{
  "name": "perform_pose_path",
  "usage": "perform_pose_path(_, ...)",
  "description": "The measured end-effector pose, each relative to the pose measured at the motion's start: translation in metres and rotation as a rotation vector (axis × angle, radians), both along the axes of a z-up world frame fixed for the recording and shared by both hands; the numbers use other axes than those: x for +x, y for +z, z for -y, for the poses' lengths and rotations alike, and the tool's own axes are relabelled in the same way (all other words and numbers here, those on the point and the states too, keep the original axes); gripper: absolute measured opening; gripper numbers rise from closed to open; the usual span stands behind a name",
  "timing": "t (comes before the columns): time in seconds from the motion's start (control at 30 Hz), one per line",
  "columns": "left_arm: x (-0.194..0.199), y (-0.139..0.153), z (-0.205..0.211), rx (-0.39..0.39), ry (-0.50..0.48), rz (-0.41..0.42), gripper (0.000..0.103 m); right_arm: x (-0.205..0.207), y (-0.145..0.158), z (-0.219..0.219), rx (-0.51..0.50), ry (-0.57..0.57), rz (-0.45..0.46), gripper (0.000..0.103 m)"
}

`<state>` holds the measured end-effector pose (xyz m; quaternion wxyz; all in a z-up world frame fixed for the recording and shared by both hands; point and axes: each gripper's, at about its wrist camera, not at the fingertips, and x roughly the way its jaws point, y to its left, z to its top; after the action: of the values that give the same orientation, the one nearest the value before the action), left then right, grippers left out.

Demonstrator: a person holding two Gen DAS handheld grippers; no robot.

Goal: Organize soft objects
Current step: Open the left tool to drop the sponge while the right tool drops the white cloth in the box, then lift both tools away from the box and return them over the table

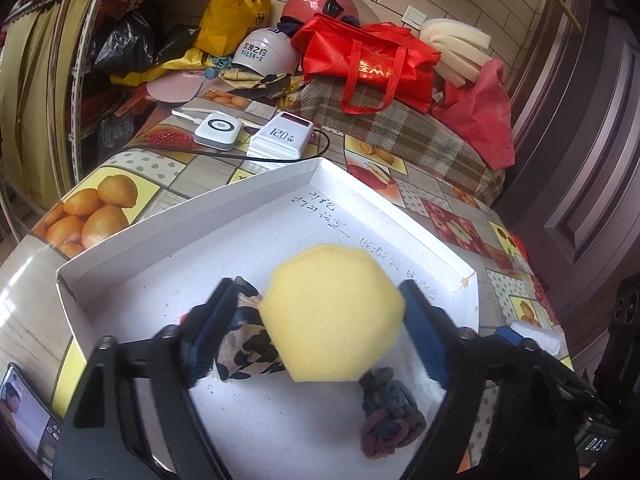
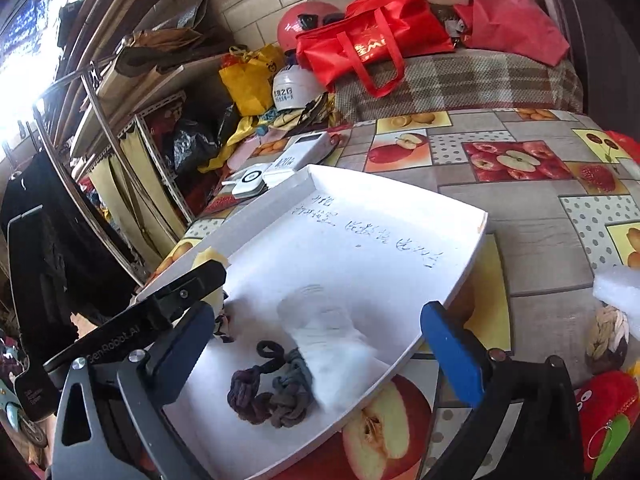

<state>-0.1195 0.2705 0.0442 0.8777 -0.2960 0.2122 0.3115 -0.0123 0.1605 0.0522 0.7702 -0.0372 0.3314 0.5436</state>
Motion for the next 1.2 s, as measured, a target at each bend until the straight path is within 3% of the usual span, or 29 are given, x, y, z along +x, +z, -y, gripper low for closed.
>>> perform_pose_path(0.2, -0.010, 0.008, 0.003, 0.018, 0.004, 0.073, 0.096, -0.002, 0.011, 0.029, 0.061, -0.026, -0.006, 0.103)
perform_pose_path(0.37, -0.023, 0.028, 0.025, 0.132, 0.011, 0.173, 0.096, -0.013, 0.032, 0.078, 0.157, -0.019, -0.035, 0.103)
perform_pose_path(0.47, -0.028, 0.050, 0.037, 0.182, 0.018, 0.213, 0.096, -0.012, 0.051, 0.117, 0.224, -0.053, -0.008, 0.103)
perform_pose_path(0.63, -0.013, 0.133, 0.057, 0.311, -0.006, 0.216, 0.096, -0.006, 0.088, 0.189, 0.368, -0.167, 0.089, 0.103)
perform_pose_path(0.77, 0.000, 0.221, 0.101, 0.474, -0.095, 0.277, 0.096, -0.002, 0.110, 0.249, 0.492, -0.279, 0.166, 0.103)
perform_pose_path(0.83, 0.004, 0.242, 0.128, 0.533, -0.156, 0.306, 0.096, 0.000, 0.116, 0.272, 0.523, -0.331, 0.204, 0.103)
perform_pose_path(0.9, 0.009, 0.238, 0.146, 0.549, -0.213, 0.311, 0.096, 0.004, 0.118, 0.289, 0.525, -0.373, 0.214, 0.103)
perform_pose_path(0.97, 0.020, 0.216, 0.155, 0.518, -0.278, 0.290, 0.096, 0.012, 0.116, 0.300, 0.505, -0.377, 0.199, 0.103)
perform_pose_path(1.1, 0.044, 0.142, 0.166, 0.390, -0.372, 0.235, 0.096, 0.023, 0.098, 0.308, 0.436, -0.368, 0.202, 0.103)
perform_pose_path(1.2, 0.063, 0.082, 0.173, 0.324, -0.411, 0.149, 0.096, 0.029, 0.075, 0.301, 0.339, -0.353, 0.202, 0.103)
